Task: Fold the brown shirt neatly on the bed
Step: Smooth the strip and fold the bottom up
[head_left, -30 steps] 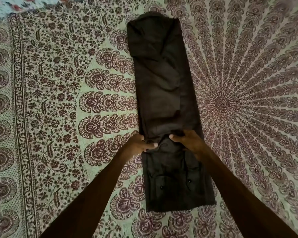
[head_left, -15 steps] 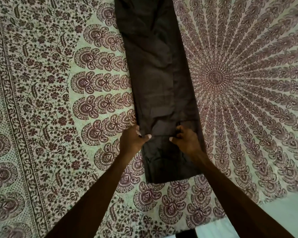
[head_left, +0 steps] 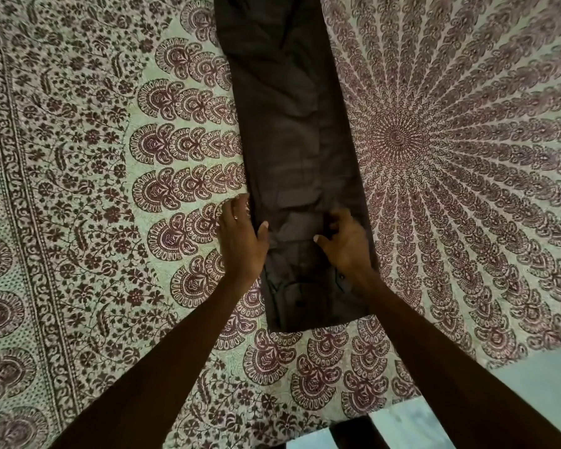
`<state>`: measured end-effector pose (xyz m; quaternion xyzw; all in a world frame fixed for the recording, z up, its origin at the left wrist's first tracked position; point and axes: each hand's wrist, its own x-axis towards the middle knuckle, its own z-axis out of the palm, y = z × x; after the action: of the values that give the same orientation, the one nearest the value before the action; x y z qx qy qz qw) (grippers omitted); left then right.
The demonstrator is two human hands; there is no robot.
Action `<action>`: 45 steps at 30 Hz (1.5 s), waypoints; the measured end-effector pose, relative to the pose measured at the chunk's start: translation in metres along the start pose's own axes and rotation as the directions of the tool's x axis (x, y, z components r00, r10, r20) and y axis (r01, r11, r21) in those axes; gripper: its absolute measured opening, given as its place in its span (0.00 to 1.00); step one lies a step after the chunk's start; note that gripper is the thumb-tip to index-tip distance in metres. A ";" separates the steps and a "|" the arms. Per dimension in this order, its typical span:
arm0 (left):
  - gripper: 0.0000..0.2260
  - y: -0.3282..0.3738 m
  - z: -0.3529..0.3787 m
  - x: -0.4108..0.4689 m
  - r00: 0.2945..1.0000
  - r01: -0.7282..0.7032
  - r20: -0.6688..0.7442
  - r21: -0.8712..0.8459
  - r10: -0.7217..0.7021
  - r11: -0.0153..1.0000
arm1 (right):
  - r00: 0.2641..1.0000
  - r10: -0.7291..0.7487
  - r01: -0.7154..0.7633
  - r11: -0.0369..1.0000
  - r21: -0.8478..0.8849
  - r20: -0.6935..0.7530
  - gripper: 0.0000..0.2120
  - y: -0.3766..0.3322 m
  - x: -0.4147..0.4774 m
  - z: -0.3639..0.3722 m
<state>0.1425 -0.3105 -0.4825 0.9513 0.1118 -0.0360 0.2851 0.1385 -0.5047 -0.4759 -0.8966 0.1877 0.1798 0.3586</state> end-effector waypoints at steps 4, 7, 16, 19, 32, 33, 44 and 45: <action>0.28 0.006 0.004 0.021 0.960 -0.263 0.163 0.232 0.229 0.937 | 0.958 -0.273 0.233 0.922 -0.310 -0.091 0.26 -0.027 0.008 -0.004; 0.28 0.002 0.011 0.047 0.887 -0.361 0.412 0.336 0.209 0.870 | 0.897 -0.439 0.409 0.791 -0.456 0.043 0.30 -0.049 0.028 0.003; 0.21 0.005 -0.004 0.125 0.898 -0.393 0.316 0.258 0.307 0.883 | 0.932 -0.202 0.354 0.672 -0.650 0.300 0.37 -0.073 0.083 -0.003; 0.27 0.009 -0.017 0.186 0.888 -0.422 0.314 0.268 0.335 0.866 | 0.949 -0.248 0.313 0.701 -0.641 0.193 0.32 -0.113 0.116 -0.013; 0.32 0.048 -0.001 0.415 0.836 -0.508 0.457 0.433 0.304 0.745 | 0.932 -0.339 0.357 0.799 -0.484 0.128 0.32 -0.173 0.281 0.015; 0.33 0.049 -0.001 0.424 0.844 -0.510 0.426 0.447 0.326 0.735 | 0.937 -0.337 0.335 0.804 -0.490 0.089 0.31 -0.175 0.283 0.017; 0.15 0.066 -0.008 0.492 0.968 0.250 0.103 -0.402 -0.228 0.881 | 0.832 -0.552 0.503 0.709 -0.494 0.054 0.33 -0.183 0.329 0.034; 0.11 0.066 -0.004 0.500 0.961 0.273 0.106 -0.483 -0.254 0.832 | 0.830 -0.556 0.501 0.703 -0.506 0.050 0.34 -0.181 0.333 0.034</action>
<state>0.6438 -0.2656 -0.5101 0.8216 0.2419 -0.0630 0.5124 0.5041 -0.4280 -0.5466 -0.9817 -0.1115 0.0633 0.1407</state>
